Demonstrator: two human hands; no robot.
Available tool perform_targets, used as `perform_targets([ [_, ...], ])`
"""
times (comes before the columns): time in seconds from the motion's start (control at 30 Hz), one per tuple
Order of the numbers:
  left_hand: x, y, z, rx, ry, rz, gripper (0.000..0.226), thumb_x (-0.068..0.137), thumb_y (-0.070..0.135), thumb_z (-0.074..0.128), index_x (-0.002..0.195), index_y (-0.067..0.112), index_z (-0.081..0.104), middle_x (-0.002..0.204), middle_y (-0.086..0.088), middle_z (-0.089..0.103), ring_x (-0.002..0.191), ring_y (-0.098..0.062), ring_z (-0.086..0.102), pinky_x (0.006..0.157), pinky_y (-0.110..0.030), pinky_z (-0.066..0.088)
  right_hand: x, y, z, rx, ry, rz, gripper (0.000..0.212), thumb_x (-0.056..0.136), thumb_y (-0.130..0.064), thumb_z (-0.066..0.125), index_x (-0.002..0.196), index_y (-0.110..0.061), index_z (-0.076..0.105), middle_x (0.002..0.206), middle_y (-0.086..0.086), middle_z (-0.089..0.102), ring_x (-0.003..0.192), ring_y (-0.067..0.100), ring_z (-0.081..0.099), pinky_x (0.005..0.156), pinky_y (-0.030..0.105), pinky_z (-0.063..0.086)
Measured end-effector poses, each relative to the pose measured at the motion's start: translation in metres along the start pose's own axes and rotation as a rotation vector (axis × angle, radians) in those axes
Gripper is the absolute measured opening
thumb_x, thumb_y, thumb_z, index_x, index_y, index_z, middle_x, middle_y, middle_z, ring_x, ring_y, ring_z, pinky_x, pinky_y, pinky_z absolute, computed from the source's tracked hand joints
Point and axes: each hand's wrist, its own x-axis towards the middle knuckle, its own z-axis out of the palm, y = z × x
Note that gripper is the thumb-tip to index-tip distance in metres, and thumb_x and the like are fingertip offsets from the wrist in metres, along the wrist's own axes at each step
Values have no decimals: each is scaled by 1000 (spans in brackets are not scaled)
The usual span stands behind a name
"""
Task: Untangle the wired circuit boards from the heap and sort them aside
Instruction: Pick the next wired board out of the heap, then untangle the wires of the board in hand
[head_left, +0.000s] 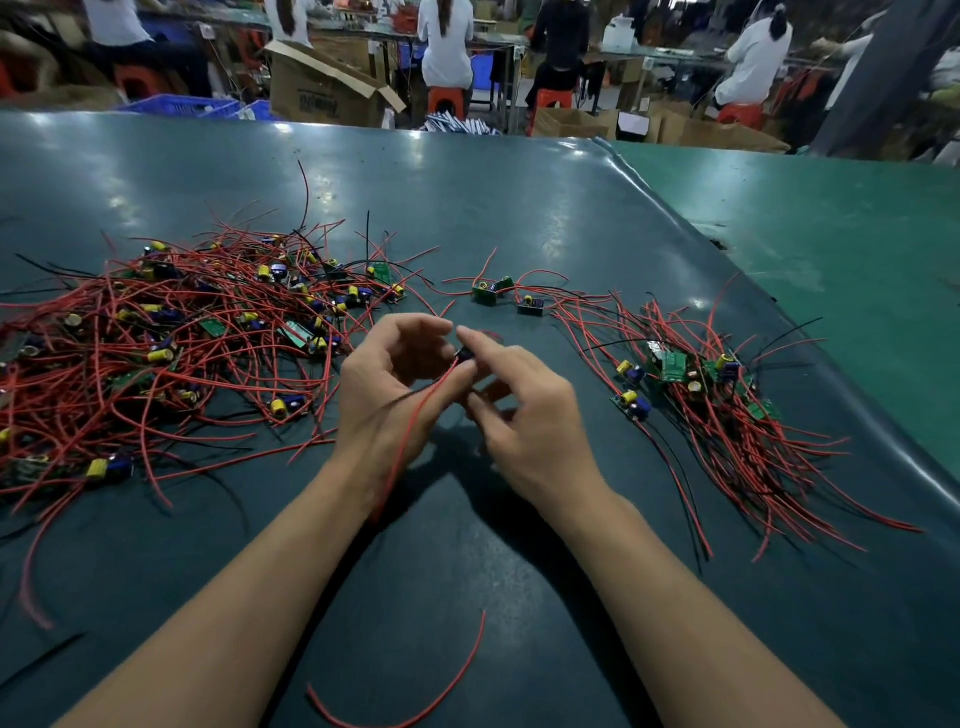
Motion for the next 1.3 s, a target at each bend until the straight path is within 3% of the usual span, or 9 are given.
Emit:
perform_targets([
  [0.13,-1,5,1,-59,-80,-31,43,55,18,87,92,12,67,79,7,74,75,-5,69,71,-17,54,2,2,-6,53,102,152,31,89,-10,68,120,-8,67,90,-1,68,71,7,59,69,33,56],
  [0.27,-3,5,1,232,-174,209,40,70,26,85,106,14,70,112,-1,70,110,-15,64,88,-32,51,9,-6,-9,695,118,465,15,97,-12,58,108,-14,67,59,-7,53,43,8,43,38,21,41],
  [0.4,-1,3,-2,317,-163,331,37,77,23,79,109,7,70,115,0,69,110,-8,63,97,-28,48,10,-12,-11,976,20,623,21,99,-19,52,111,-17,69,58,-4,44,47,7,40,39,18,34],
  [0.6,1,2,-5,407,-83,432,26,81,10,78,105,3,73,99,-8,68,86,-16,65,81,-32,54,12,-13,-12,1066,-14,722,27,98,-30,52,111,-14,70,63,-3,47,48,8,39,41,19,32],
  [0.8,-1,1,-5,510,-176,545,25,80,11,79,102,0,73,97,-10,66,83,-24,63,76,-39,53,14,-5,-18,1008,240,694,15,90,-19,64,84,-11,76,55,-6,47,43,5,36,37,16,30],
  [0.97,1,-2,-8,594,-189,611,26,82,15,76,102,-1,73,97,-11,68,84,-29,63,77,-46,50,13,-1,-17,947,233,805,22,86,-20,71,65,-14,75,53,-4,50,41,5,38,37,16,31],
  [1.1,2,-4,-10,606,-201,603,26,80,14,78,101,0,74,95,-10,68,82,-28,62,75,-45,50,14,-2,-17,994,194,800,12,85,-17,70,76,-10,74,54,-5,48,45,4,37,38,14,31],
  [1.3,2,-1,-11,608,-186,602,25,79,14,79,99,0,74,93,-10,69,80,-28,63,75,-45,49,22,9,-30,960,474,774,13,91,-8,65,79,-3,69,50,-7,52,41,3,34,36,14,27],
])
